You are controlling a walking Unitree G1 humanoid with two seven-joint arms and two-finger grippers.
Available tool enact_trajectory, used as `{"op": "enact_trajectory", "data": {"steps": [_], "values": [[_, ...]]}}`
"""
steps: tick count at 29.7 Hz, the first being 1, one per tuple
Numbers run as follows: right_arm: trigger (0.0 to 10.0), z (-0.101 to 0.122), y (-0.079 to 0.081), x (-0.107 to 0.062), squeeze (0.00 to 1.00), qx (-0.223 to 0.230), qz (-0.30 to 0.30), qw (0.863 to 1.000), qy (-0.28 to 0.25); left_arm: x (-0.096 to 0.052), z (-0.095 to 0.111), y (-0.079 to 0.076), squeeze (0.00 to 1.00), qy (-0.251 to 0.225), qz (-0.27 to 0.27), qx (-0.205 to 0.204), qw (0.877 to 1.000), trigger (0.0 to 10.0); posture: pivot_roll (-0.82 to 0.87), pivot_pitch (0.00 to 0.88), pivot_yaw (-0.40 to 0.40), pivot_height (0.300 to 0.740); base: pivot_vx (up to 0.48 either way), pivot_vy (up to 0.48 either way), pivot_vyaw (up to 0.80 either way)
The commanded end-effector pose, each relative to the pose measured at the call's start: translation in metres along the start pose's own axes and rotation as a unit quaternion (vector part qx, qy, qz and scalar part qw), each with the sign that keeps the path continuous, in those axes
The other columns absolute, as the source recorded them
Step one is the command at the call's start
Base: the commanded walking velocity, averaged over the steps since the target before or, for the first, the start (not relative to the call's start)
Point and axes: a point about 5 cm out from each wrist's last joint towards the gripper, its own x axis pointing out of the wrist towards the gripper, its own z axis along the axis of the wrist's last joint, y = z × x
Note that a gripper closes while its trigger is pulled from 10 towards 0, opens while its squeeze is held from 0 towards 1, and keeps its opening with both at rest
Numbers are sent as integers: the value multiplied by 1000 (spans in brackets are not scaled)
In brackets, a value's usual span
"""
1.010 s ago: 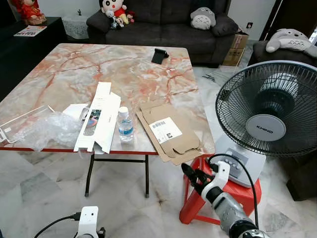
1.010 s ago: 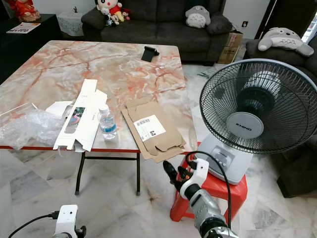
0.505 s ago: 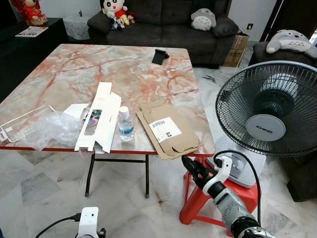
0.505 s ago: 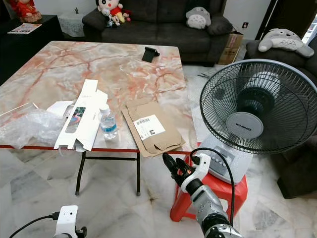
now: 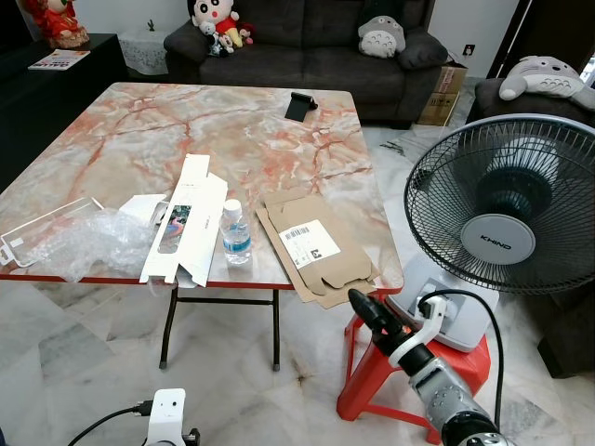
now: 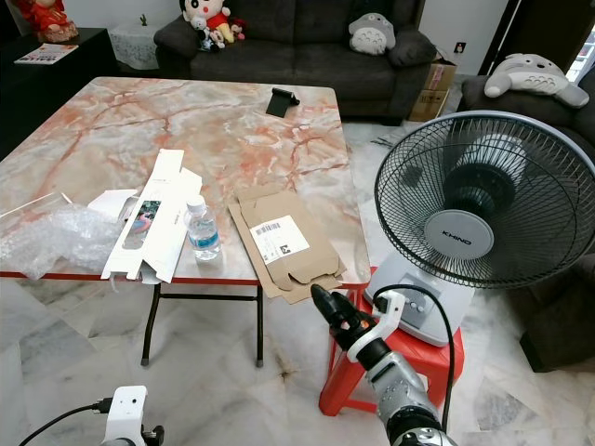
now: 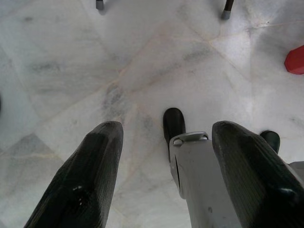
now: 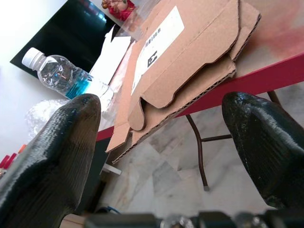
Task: Picking trash to rubbish bin
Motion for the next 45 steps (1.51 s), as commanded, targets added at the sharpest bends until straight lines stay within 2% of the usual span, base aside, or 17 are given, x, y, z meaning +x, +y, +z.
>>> {"op": "enact_trajectory", "data": {"steps": [1,4,18,25,33,38,39,40,41,45], "values": [[10000,5,2,4,0,-7,2,1000,-5,-1,-7,-1,0,16,-3,-8,1000,10000,-32,0,-53,740,0,0,0],[10000,2,1,6,0,-18,-15,1000,9,-1,-7,0,0,16,-3,-8,1000,10000,-29,0,-53,740,0,0,0],[10000,-22,21,28,0,-21,8,998,50,-1,-9,0,0,21,-1,-5,1000,10000,-18,0,-49,740,0,0,0],[10000,-26,23,31,0,-23,9,998,60,-2,-14,3,0,27,1,-3,1000,10000,-16,0,-49,740,0,0,0],[10000,-32,19,28,0,-36,-27,996,75,-2,-16,4,0,29,2,-2,1000,10000,-16,0,-49,740,0,0,0],[10000,-30,16,27,0,-38,-48,996,67,-2,-15,2,0,28,2,0,1000,10000,-13,0,-48,740,0,0,0],[8000,-30,16,27,0,-37,-50,996,65,-2,-15,2,0,28,2,0,1000,10000,-13,0,-47,740,0,0,0],[4392,-30,15,27,0,-37,-51,996,64,-2,-15,2,0,28,2,-1,1000,10000,-13,0,-47,740,0,0,0],[0,-29,15,28,0,-38,-51,996,63,-2,-15,2,0,27,2,-1,1000,10000,-12,0,-47,740,0,0,0],[0,-28,16,28,0,-31,-46,997,55,-2,-14,2,0,28,2,-1,1000,10000,-12,0,-48,740,0,0,0]]}}
